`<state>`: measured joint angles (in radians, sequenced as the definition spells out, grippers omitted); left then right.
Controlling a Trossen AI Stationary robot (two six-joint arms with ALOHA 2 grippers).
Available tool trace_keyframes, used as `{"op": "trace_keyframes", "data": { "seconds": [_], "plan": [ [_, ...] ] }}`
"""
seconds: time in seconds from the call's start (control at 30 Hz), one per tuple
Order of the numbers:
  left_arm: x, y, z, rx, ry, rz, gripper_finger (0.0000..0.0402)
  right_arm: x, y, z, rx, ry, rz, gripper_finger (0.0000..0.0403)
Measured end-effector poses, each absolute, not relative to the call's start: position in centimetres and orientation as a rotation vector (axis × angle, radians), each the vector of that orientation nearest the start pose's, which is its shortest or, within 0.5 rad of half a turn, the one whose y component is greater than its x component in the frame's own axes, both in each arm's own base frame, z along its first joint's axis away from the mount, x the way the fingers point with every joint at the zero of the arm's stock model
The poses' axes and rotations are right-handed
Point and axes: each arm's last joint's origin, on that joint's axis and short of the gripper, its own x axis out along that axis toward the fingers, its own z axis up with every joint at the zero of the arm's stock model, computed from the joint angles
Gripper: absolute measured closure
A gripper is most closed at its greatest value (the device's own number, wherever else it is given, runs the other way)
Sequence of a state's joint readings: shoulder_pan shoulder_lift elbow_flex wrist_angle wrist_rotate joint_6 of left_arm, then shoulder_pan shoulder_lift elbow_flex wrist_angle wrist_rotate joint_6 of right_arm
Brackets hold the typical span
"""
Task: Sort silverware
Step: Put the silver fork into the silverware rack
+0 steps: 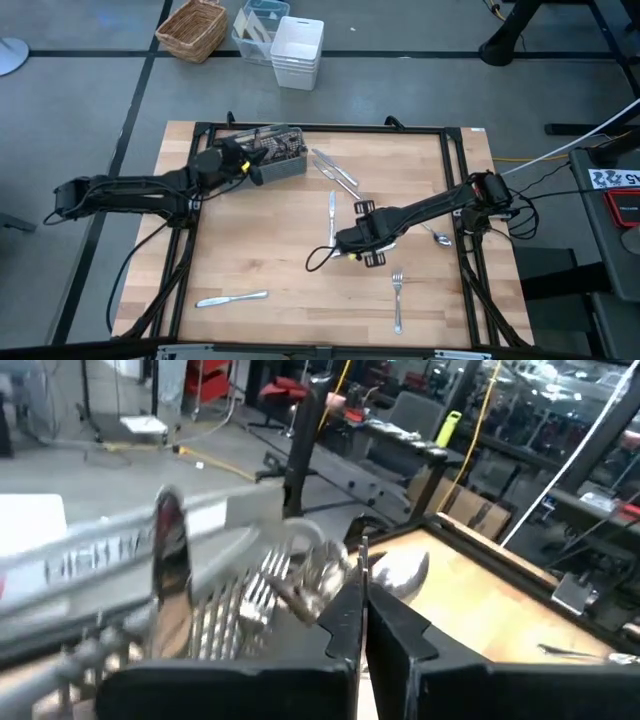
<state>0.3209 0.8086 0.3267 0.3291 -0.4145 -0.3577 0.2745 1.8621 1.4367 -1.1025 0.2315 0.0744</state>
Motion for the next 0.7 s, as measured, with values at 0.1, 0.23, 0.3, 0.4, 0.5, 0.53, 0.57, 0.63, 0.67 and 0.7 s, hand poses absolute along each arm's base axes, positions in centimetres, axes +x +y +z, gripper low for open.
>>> {"op": "trace_keyframes", "data": {
  "seconds": [0.1,0.23,0.3,0.4,0.5,0.53,0.57,0.63,0.67,0.7],
  "plan": [
    [16.1,6.7,21.2,-0.387,0.015,0.770,0.0401,33.5,9.0,20.7,-0.268,1.506,0.039,0.0276],
    [15.9,6.6,20.8,-0.434,0.003,0.784,0.0397,33.3,9.2,20.1,-0.195,1.531,0.116,0.0276],
    [15.9,6.6,20.8,-0.435,0.003,0.784,0.0392,33.2,9.3,20.1,-0.167,1.538,0.145,0.0276],
    [15.9,6.6,20.8,-0.429,0.002,0.782,0.0382,33.1,9.3,20.1,-0.138,1.559,0.125,0.0276],
    [15.9,6.6,20.8,-0.406,0.014,0.779,0.0365,32.2,8.9,20.2,-0.109,1.641,-0.010,0.0276],
    [15.9,6.6,20.8,-0.400,0.018,0.777,0.0358,31.8,8.7,20.3,-0.108,1.684,-0.069,0.0276],
    [15.9,6.6,20.8,-0.391,0.022,0.778,0.0350,31.3,8.5,20.3,-0.113,1.728,-0.129,0.0276],
    [15.9,6.6,20.7,-0.381,0.027,0.778,0.0331,30.3,8.1,20.6,-0.134,1.814,-0.242,0.0276],
    [15.9,6.6,20.7,-0.382,0.026,0.778,0.0321,29.8,7.9,20.8,-0.149,1.848,-0.288,0.0276],
    [15.9,6.6,20.8,-0.386,0.024,0.778,0.0312,29.5,7.8,20.8,-0.166,1.870,-0.325,0.0276]
  ]
}}
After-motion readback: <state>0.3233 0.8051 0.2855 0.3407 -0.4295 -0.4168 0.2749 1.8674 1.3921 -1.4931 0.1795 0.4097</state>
